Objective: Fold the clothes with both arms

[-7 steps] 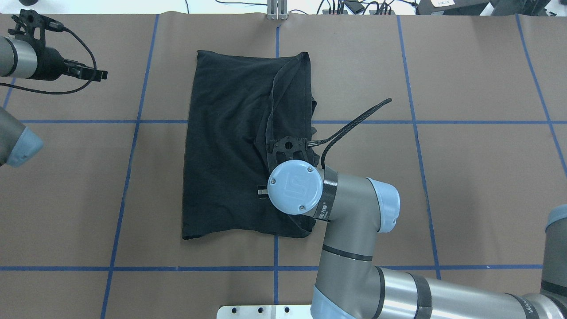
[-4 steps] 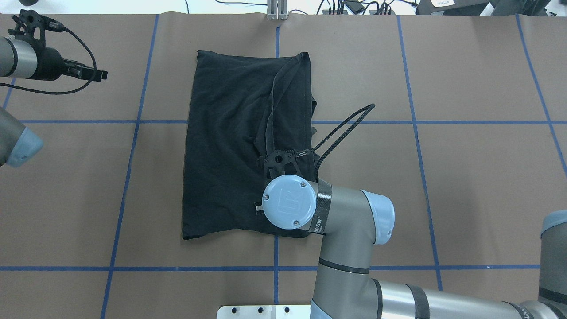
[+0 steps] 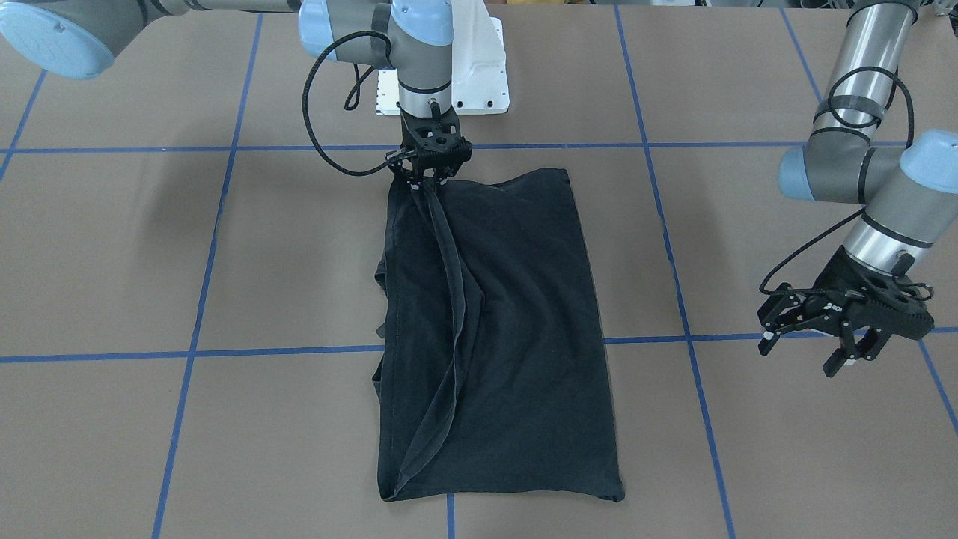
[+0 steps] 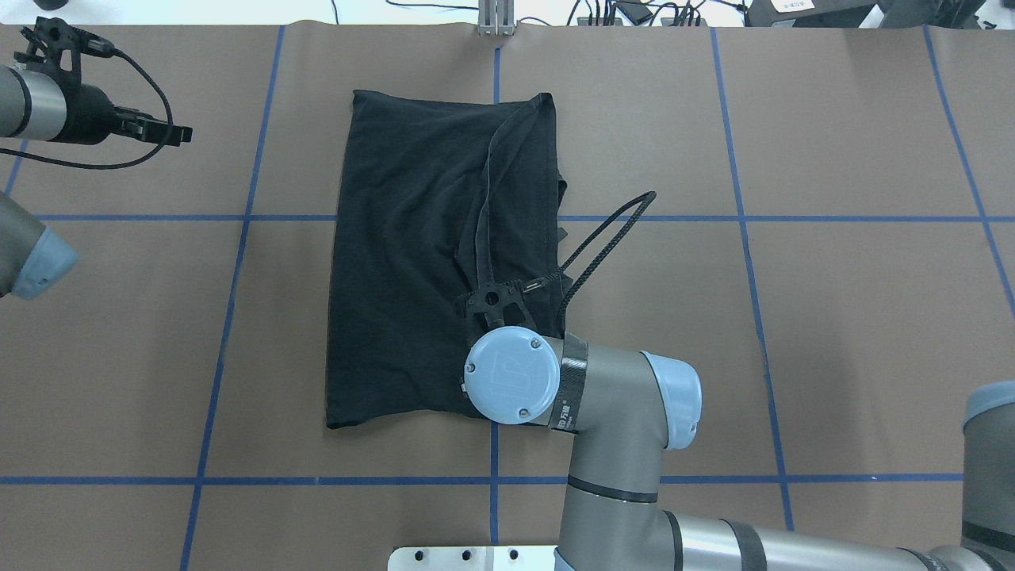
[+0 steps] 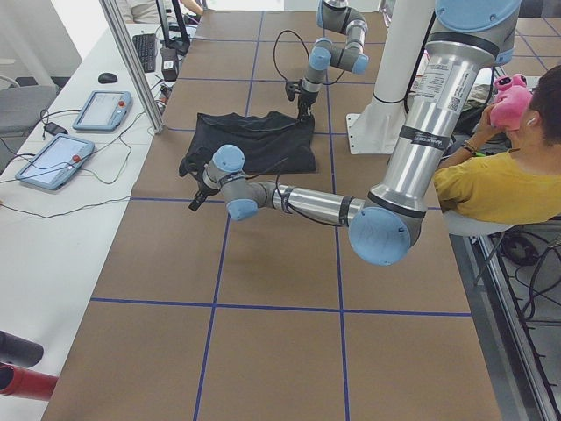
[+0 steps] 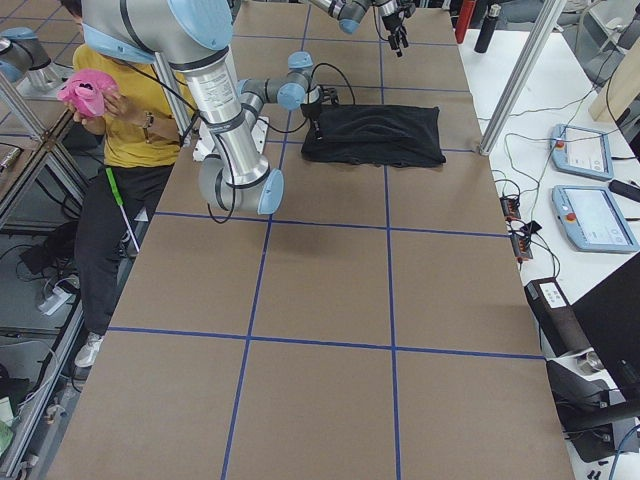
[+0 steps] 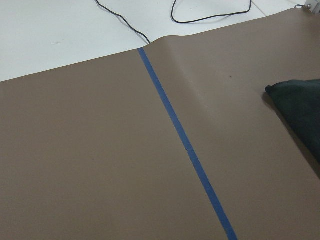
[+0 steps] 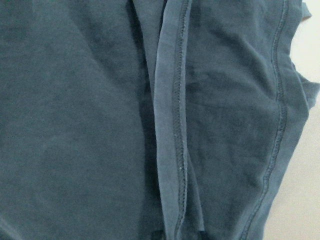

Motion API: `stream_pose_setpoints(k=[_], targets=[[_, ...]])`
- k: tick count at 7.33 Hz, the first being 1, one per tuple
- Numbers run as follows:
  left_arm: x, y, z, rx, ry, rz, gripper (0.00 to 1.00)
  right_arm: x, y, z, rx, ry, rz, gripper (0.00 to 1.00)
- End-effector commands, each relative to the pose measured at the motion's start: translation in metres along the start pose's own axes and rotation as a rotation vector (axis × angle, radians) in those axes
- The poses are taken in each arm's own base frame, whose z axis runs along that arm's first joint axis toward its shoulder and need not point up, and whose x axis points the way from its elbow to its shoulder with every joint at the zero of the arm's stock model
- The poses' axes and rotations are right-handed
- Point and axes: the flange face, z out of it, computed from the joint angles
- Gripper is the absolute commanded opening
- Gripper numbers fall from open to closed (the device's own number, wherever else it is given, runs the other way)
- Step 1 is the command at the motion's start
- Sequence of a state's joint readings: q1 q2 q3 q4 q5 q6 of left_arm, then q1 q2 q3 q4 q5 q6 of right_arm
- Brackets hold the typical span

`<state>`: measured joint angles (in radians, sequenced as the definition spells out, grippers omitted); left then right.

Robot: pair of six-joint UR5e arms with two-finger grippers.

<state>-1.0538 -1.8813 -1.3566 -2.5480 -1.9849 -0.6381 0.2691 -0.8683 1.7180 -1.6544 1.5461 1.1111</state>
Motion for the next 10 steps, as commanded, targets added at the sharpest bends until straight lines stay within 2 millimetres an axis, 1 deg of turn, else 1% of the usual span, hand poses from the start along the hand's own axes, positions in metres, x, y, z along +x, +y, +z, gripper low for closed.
stream_pose_setpoints(k=[1,2,3,4,6,7,8,9,10], targets=[[0.0,0.001,0.0,-0.002,0.001,0.0,1.0,-0.002,0.003,0.0,0.002,0.0,-0.007,0.33],[0.0,0.001,0.0,-0.001,-0.001,0.0,1.0,-0.001,0.002,0.0,0.003,0.001,-0.003,0.27],[0.0,0.001,0.0,-0.002,0.001,0.0,1.0,0.001,-0.001,-0.001,0.005,0.001,-0.001,0.18],[0.0,0.001,0.0,-0.001,-0.001,0.0,1.0,0.002,-0.004,-0.007,0.012,-0.007,0.002,0.1],[0.0,0.001,0.0,-0.001,-0.001,0.0,1.0,0.006,-0.006,-0.017,0.017,-0.006,0.005,0.0],[0.0,0.001,0.0,-0.001,-0.001,0.0,1.0,0.008,-0.008,-0.02,0.022,-0.01,0.009,0.0],[0.0,0.001,0.0,-0.001,-0.001,-0.002,1.0,0.015,-0.008,-0.021,0.022,-0.004,0.012,0.0],[0.0,0.001,0.0,-0.001,-0.001,-0.002,1.0,0.026,-0.002,-0.017,0.018,0.007,0.012,0.0],[0.0,0.0,0.0,0.0,0.0,-0.001,1.0,0.047,0.009,-0.02,0.016,0.007,0.015,0.0]])
